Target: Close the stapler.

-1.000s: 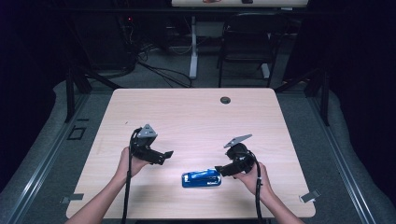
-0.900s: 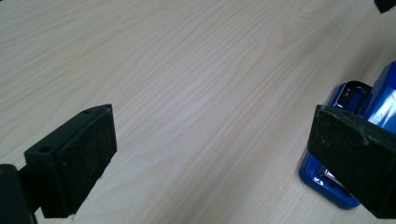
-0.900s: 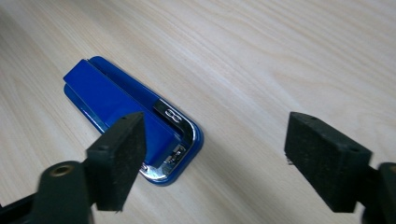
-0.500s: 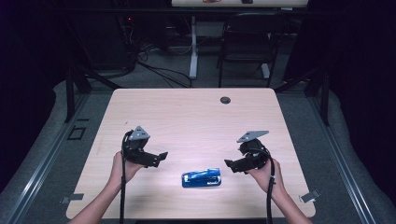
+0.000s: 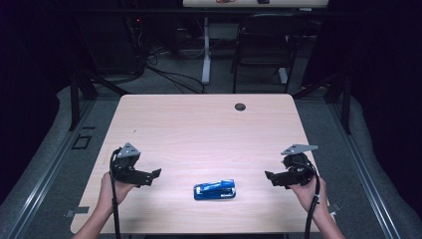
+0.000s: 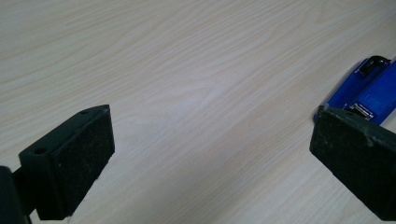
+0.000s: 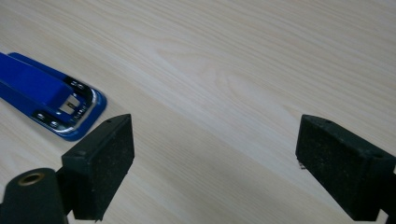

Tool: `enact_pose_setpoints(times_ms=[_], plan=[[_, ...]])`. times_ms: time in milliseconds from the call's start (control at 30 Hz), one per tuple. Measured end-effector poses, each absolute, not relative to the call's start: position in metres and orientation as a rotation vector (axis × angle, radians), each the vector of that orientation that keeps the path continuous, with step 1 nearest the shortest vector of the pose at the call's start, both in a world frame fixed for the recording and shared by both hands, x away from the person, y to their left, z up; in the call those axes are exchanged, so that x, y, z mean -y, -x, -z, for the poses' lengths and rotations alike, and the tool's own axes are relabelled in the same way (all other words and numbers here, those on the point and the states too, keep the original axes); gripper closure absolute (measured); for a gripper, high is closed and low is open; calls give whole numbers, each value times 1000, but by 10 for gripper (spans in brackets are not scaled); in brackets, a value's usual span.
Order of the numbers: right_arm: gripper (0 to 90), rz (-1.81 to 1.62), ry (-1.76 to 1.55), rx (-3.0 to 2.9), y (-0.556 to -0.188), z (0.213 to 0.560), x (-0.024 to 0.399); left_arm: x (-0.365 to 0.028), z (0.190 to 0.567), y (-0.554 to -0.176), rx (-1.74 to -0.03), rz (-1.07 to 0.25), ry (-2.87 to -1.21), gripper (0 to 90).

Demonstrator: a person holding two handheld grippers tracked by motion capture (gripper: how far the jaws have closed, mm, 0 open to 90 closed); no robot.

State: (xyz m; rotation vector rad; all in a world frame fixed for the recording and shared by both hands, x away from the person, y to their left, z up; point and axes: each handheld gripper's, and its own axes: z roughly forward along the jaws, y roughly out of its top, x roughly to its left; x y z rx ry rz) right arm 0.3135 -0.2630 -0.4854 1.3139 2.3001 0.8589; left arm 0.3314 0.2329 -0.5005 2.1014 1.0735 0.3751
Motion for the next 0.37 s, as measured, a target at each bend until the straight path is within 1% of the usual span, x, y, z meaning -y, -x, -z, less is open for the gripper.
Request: enact_pose_setpoints(times_ms=[133,367], plan=[[107,-818,-1344,-2287,-312,490,275,-237,506,-335,-1089,-360,-2103,0],[84,-770,-1347,-2294,-316,496,276,-238,516,-343,-1112,-330,-2125,0]])
